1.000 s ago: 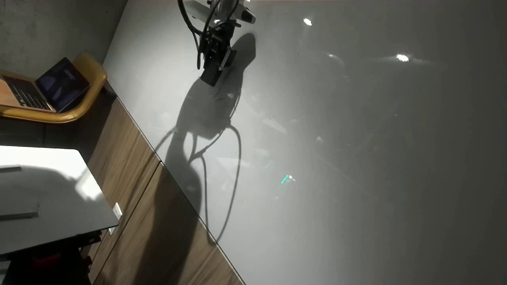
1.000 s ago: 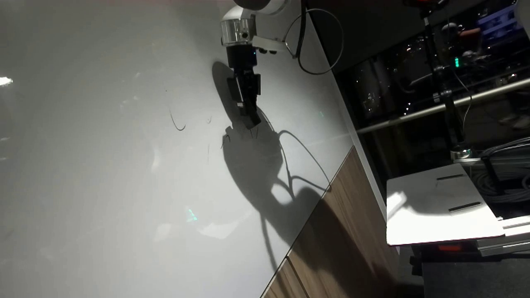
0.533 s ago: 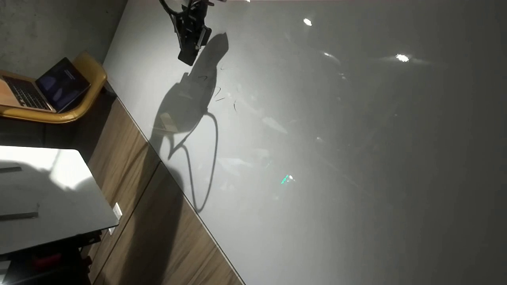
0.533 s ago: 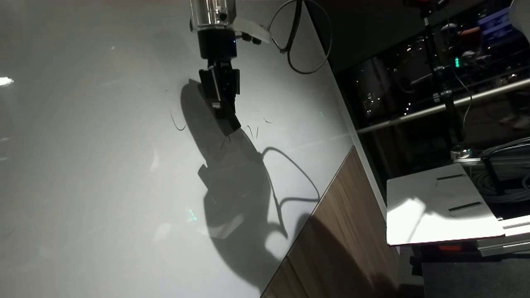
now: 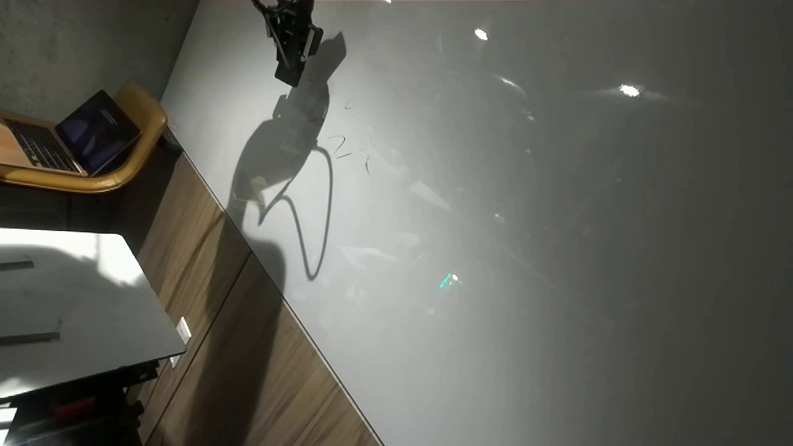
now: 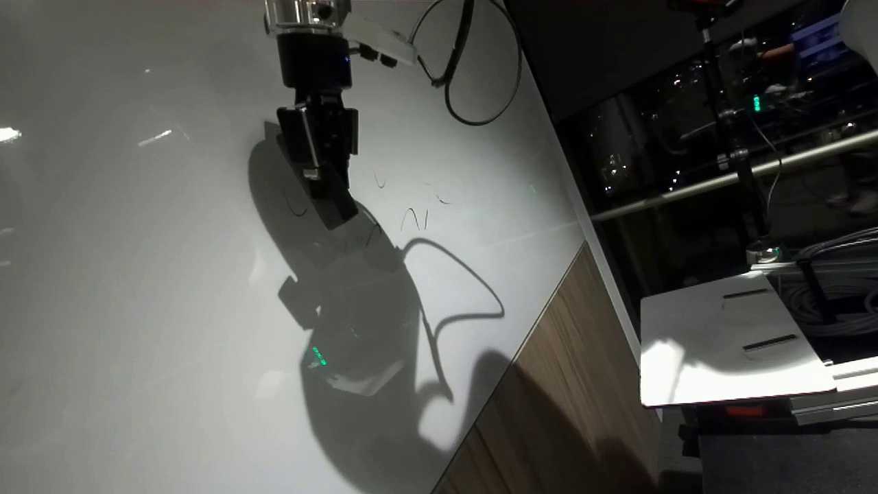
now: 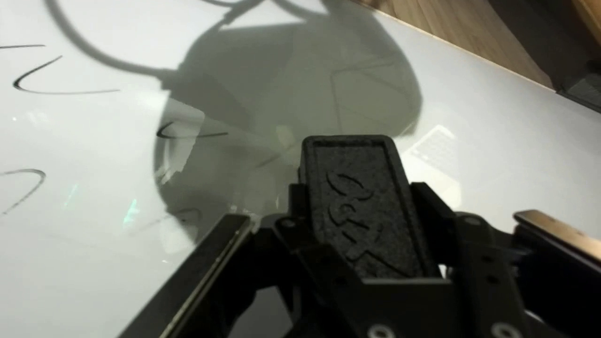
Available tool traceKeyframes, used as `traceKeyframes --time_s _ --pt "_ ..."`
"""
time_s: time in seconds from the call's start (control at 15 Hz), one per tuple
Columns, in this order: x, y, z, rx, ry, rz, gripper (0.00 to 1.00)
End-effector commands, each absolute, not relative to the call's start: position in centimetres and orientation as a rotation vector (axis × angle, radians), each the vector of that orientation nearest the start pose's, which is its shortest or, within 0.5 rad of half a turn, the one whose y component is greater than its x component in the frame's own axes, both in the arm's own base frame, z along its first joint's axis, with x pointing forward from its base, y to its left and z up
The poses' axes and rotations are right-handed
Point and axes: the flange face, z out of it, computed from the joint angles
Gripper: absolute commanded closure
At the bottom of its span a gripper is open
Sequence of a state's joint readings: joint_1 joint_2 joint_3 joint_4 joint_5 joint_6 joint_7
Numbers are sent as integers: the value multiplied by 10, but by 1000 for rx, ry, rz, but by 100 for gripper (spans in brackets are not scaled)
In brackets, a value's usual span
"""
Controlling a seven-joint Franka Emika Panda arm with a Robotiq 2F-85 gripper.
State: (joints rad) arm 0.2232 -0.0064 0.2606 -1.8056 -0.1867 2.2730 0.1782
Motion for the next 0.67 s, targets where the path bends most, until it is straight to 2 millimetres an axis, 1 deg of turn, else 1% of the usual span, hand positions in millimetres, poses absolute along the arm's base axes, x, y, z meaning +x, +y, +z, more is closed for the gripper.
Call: traceKeyframes --time_s 0.0,0.2,0.33,0.47,0.6 --pt "536 309 601 -2972 -611 -797 68" --pt "529 338 606 -2936 -651 -814 68" --pt "528 349 609 -2923 -681 -828 68" --pt "533 350 608 -2922 -695 -840 68" --pt "544 341 604 -2934 -688 -847 68"
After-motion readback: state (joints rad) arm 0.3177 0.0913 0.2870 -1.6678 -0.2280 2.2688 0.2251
